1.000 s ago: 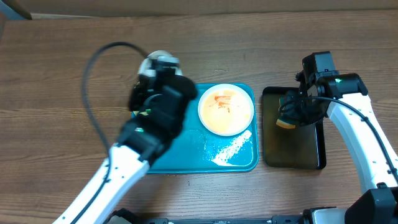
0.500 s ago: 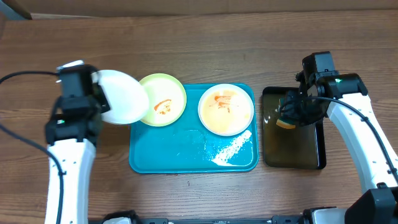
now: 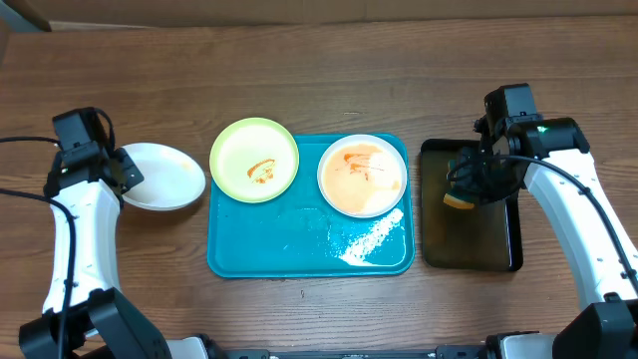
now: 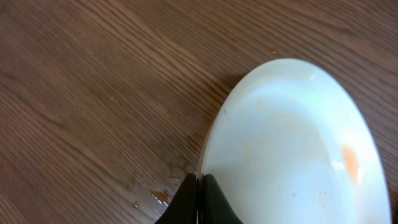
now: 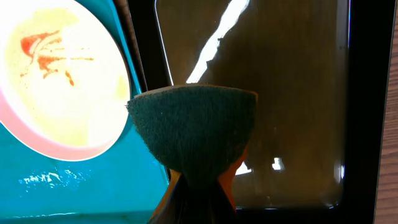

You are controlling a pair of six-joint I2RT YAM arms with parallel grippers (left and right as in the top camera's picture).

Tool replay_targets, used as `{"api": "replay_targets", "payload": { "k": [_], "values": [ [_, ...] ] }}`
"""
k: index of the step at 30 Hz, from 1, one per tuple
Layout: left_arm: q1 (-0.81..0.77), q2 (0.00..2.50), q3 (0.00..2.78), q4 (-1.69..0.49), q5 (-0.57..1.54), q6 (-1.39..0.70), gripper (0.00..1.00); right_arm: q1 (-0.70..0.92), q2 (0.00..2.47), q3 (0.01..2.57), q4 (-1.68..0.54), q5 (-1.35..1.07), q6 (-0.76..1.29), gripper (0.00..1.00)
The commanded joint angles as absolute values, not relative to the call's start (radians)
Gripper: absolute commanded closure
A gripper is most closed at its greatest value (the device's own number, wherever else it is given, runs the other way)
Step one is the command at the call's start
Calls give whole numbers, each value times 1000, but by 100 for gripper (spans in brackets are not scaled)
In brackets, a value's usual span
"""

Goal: Clean dirty plates on tray and stack at the side
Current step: 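Move left gripper to the orange-stained plate rim and grasp it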

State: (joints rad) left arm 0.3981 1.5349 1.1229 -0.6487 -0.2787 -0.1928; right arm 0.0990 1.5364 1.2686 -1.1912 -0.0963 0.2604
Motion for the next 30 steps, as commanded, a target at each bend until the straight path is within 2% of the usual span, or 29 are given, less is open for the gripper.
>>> {"api": "replay_targets", "payload": {
  "k": [1,2,5,9,10,14,18,23,26,30],
  "values": [
    [431,1540,1138,-621,-292,-213,96,98,1532,1269,-1188,-91,254,96],
    [436,1540,1138,-616,-292,-213,92,98,1532,1269,-1188,-91,254,96],
    [439,1540,1138,-620,-266,-214,60,98,1532,1269,-1187,-91,254,96],
    [429,1540,1138,-629,-65,-214,40,98,1532,1269,-1187,-91,254,96],
    [420,1540,1138,-631,-15,-213,38,98,1532,1269,-1187,-91,254,96],
    [326,1539,1138,-659,192,-202,34,98,1532,1269,-1187,-91,254,96],
    [155,1539,1138,-709,264,-205,34,98,1532,1269,-1187,-91,254,96],
    [-84,1540,1138,-729,267,-241,30,98,1532,1269,-1187,-91,254,96],
    [-213,1547,1138,-717,236,-277,35,98,1532,1269,-1187,-91,254,96],
    [-337,1570,1136,-723,154,-430,36,98,1532,1269,-1187,-91,254,96]
  ]
}}
